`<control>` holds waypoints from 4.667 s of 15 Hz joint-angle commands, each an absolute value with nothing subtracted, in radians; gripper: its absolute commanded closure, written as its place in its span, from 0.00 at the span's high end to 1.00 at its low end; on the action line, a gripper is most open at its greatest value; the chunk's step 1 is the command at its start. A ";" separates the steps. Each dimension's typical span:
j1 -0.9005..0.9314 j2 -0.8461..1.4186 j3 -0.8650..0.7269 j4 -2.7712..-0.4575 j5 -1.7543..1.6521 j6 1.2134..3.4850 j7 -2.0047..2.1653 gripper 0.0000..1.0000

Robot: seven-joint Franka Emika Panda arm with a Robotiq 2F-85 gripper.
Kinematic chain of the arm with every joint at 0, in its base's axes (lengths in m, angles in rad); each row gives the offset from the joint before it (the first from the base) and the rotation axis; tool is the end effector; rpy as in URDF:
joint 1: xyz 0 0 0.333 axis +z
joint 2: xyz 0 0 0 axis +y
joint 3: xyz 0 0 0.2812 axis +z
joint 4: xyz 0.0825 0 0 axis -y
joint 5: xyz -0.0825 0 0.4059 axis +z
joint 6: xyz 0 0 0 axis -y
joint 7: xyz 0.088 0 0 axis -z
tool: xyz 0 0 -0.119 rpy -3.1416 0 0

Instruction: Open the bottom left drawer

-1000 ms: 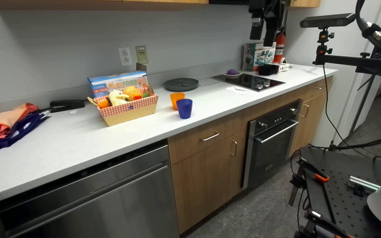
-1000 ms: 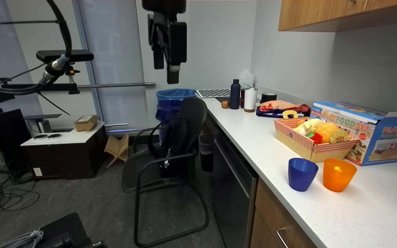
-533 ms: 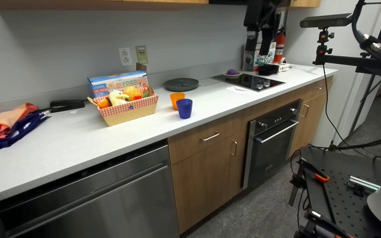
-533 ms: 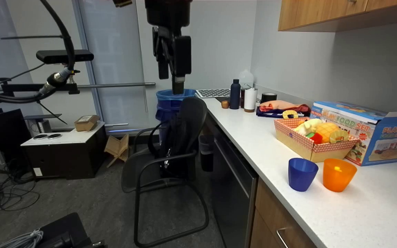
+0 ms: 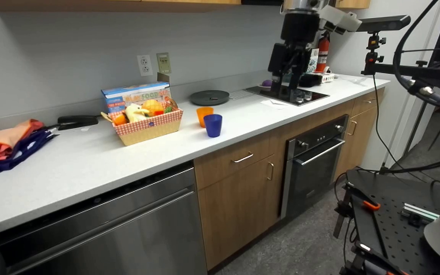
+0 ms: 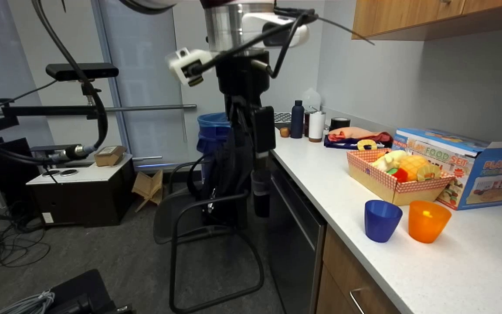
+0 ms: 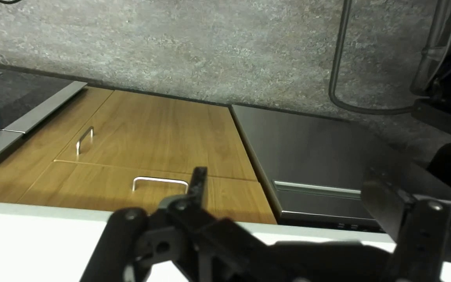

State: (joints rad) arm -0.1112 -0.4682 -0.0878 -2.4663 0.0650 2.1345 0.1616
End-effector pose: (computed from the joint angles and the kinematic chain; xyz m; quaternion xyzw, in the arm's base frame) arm 0.4457 -0.0856 0.4216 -0.9782 0.1906 -0.0677 0.0474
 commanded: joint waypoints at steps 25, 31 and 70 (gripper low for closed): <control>-0.218 -0.065 -0.168 -2.426 -0.007 2.469 0.276 1.00; -0.218 0.037 -0.179 -2.426 0.035 2.508 0.296 1.00; -0.637 0.733 0.242 -2.103 0.597 3.194 0.210 1.00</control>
State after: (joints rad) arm -0.5905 0.6929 0.1963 -2.1369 0.5970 3.1532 0.2398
